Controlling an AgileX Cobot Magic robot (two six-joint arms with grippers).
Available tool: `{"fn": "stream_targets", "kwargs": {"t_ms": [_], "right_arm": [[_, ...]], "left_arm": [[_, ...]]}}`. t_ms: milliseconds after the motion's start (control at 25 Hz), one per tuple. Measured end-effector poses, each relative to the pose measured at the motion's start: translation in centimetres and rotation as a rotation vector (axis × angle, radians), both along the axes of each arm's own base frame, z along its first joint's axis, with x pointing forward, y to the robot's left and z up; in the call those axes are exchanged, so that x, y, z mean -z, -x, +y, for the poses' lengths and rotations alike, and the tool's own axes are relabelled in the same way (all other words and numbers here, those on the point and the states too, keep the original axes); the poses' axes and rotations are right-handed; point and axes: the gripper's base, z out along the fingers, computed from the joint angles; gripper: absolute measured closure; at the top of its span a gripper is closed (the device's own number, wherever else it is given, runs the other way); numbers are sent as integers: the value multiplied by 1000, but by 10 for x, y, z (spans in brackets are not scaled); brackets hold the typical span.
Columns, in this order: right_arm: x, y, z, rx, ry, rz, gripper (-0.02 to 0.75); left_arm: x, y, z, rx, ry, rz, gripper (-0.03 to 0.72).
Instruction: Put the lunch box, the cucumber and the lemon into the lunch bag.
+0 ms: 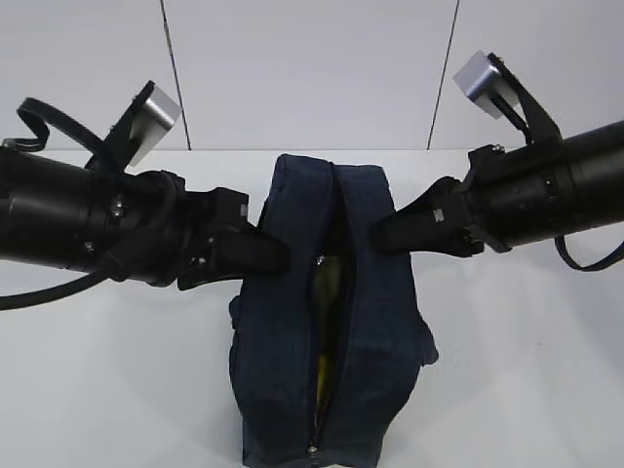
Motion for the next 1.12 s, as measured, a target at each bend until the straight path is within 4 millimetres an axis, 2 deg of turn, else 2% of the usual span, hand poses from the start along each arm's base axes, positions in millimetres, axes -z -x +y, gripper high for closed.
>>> {"fn": "stream_targets", "kwargs": {"t_ms": [440,680,880,1120], "right_arm": [[-6,-14,-3,43,51,-86,728],[-6,-32,2,49,18,-82,728],[3,-38,8,28,6,-57,729],[3,-45,15,22,4,-92,729]], "left_arm": [[4,-16,8,-202,-51,-36,695],[5,-19,10,-237,-66,-48,695],[5,-21,12,-262,-79,-58,695],[10,-28,9,-273,-94,-49,695]]}}
